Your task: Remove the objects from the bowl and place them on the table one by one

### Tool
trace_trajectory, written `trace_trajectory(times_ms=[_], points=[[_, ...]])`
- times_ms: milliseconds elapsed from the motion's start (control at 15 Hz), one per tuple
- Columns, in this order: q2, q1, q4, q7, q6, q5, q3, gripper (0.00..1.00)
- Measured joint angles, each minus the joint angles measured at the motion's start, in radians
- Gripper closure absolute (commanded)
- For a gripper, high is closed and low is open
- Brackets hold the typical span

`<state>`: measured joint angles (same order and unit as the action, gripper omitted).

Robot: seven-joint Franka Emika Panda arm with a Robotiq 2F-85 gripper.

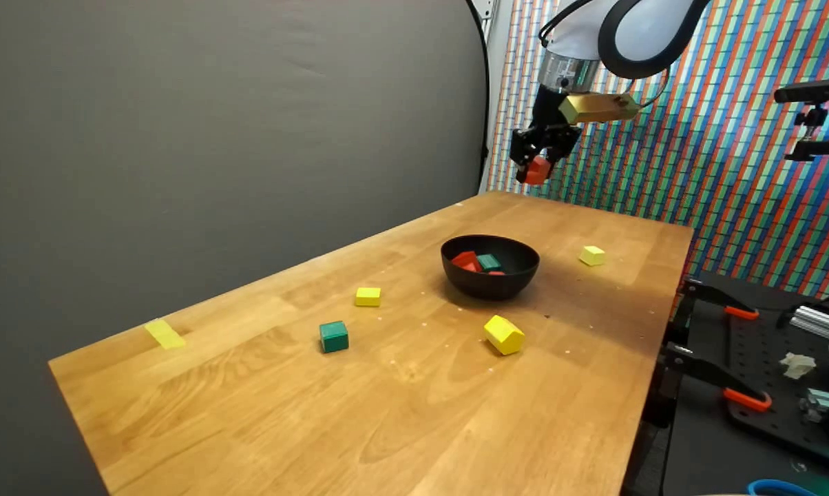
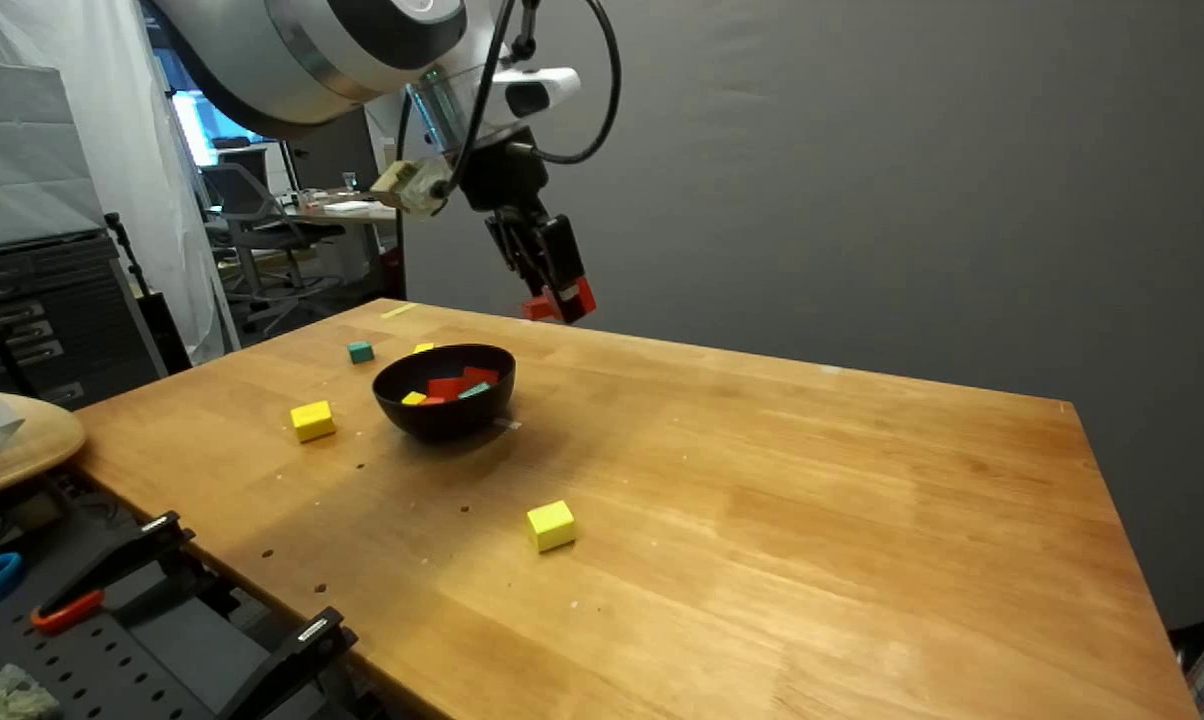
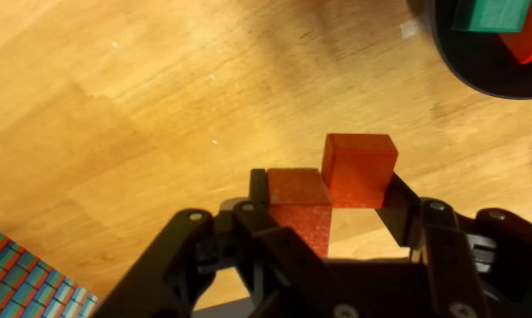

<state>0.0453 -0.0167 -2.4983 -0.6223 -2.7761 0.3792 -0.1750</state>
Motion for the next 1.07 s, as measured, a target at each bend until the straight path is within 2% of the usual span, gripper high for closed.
trace_trajectory(times_ms=[200, 400, 533, 667, 800, 867, 933, 1000, 1067], points=[[0.075, 0.038, 0.022, 0.035, 0.000, -0.072, 0.000, 0.62], [0.135, 0.046, 0.043, 0.068, 0.003, -0.137, -0.001, 0.62], [0.166, 0.047, 0.054, 0.091, 0.005, -0.180, -0.001, 0.49], [0.190, 0.047, 0.061, 0.112, 0.006, -0.218, -0.001, 0.44], [0.207, 0.047, 0.065, 0.134, 0.006, -0.251, -0.001, 0.49], [0.213, 0.047, 0.067, 0.140, 0.007, -0.262, -0.001, 0.62], [0.219, 0.047, 0.068, 0.148, 0.007, -0.274, -0.001, 0.44], [0.223, 0.047, 0.068, 0.154, 0.007, -0.281, -0.001, 0.17], [0.226, 0.047, 0.068, 0.160, 0.008, -0.289, 0.000, 0.12]])
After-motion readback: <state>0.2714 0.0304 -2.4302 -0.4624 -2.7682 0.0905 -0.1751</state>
